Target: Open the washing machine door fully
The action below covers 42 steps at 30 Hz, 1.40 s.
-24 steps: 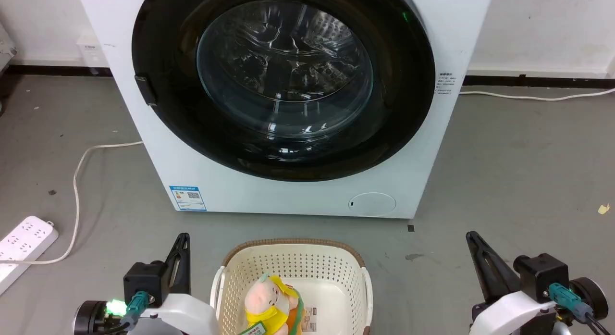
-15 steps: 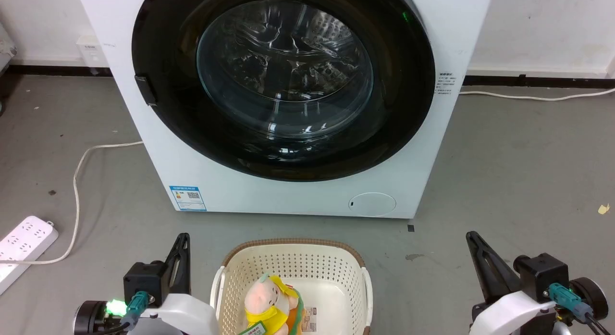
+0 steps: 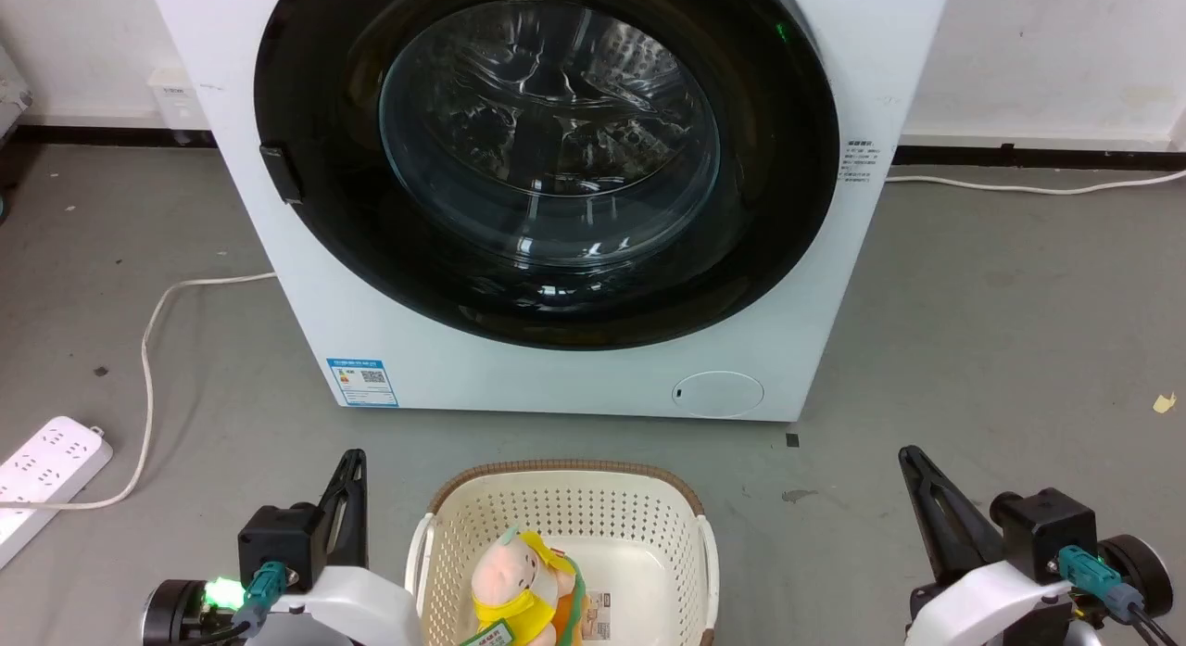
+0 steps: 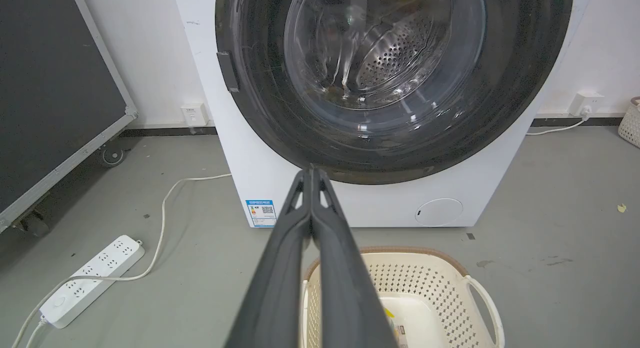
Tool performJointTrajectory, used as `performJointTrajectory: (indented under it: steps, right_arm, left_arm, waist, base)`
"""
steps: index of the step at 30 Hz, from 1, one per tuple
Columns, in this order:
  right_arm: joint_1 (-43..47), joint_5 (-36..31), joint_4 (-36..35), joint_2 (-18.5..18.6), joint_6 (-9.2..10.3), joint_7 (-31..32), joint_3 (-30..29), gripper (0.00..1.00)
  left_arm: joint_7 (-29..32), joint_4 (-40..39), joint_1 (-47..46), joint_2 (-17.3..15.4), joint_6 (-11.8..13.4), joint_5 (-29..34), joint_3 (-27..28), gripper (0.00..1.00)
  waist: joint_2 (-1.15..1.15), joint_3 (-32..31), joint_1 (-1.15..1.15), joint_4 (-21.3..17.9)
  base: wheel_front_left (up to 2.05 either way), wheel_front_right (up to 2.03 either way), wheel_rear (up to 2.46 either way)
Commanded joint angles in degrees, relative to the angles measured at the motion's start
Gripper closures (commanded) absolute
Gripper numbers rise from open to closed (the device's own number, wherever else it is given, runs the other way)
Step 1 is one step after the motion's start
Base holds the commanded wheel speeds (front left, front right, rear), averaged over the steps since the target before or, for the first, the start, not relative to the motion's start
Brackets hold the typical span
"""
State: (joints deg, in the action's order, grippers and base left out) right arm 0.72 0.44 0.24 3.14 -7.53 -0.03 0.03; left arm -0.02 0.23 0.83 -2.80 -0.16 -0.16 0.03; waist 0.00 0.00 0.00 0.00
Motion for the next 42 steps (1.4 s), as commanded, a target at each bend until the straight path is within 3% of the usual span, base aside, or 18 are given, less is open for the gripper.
performJointTrajectory:
  steps: [1,11,12,42]
  right_arm:
    - [-0.72,-0.44,-0.24,-0.26,0.04,0.03,-0.03,1.00]
    - [-0.72,-0.44,-0.24,-0.26,0.04,0.03,-0.03,1.00]
    - [0.00,0.00,0.00,0.00,0.00,0.00,0.01,0.00]
    - [-3.22,4.94,1.32,-0.04,0.01,-3.05,-1.30,0.00]
  left_arm:
    - [0.02,-0.23,-0.83,-0.08,0.16,0.16,-0.03,1.00]
    - [0.02,-0.23,-0.83,-0.08,0.16,0.16,-0.03,1.00]
    - [0.00,0.00,0.00,0.00,0.00,0.00,-0.01,0.00]
    - [-3.05,0.22,-1.80,-0.01,0.36,-0.90,-2.22,0.00]
  waist:
    - [0.00,0.00,0.00,0.00]
    - [0.00,0.00,0.00,0.00]
    - [0.00,0.00,0.00,0.00]
    - [0.00,2.58,0.00,0.43]
  base:
    - [0.00,0.00,0.00]
    - [0.00,0.00,0.00]
    - [0.00,0.00,0.00]
    - [0.00,0.00,0.00]
